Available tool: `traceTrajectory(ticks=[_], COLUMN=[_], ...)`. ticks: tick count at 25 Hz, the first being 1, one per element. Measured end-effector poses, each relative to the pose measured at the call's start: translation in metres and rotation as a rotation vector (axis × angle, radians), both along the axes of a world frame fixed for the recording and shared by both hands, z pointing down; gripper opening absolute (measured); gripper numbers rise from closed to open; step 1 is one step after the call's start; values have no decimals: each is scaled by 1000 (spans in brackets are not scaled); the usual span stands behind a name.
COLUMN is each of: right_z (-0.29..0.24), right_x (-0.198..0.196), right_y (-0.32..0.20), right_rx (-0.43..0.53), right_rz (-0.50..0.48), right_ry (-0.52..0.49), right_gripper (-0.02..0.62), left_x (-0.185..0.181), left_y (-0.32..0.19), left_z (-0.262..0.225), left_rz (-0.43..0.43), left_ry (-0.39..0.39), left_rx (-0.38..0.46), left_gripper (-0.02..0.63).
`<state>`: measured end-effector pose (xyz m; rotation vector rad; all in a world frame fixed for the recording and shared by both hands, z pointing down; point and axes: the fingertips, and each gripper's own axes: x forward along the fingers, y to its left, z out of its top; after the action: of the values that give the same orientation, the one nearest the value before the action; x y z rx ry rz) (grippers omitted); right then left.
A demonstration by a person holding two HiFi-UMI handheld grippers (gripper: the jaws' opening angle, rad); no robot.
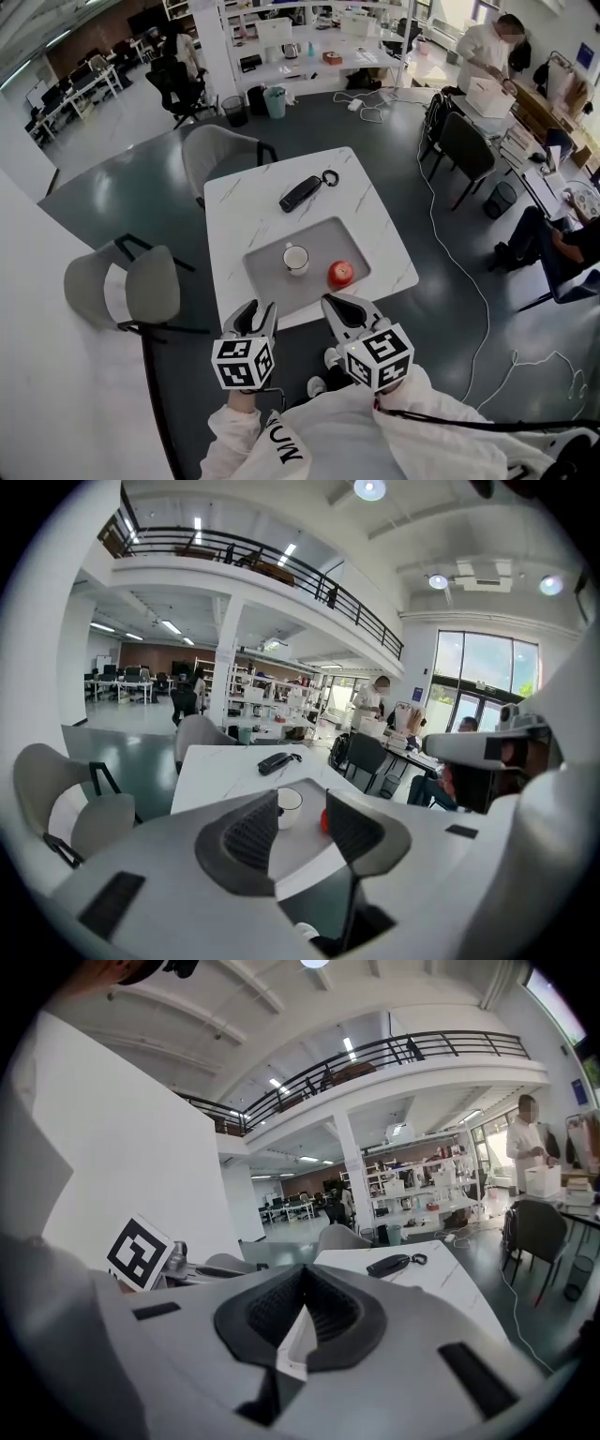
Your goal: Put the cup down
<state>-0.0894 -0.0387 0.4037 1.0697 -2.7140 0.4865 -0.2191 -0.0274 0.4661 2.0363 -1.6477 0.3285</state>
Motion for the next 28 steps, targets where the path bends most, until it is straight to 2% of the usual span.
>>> traceTrajectory(ticks=[9, 14, 23, 28], right_z=[-15, -19, -20, -15], right_x=[-4, -2, 3, 18], right_y=[31, 31, 34, 26], right_rx=[34, 57, 63, 48], right_rz=[8, 20, 14, 26], right_ry=[-15, -19, -21, -27], right_gripper=[5, 5, 5, 5], left_x=[10, 3, 6, 21], left_y=[37, 50, 65, 58], left_z=[-43, -55, -56, -52], left_rz=[27, -22, -56, -57], left_ry=[-17, -63, -86, -94], left_rx=[107, 176, 192, 189], left_gripper=[166, 165, 164, 164])
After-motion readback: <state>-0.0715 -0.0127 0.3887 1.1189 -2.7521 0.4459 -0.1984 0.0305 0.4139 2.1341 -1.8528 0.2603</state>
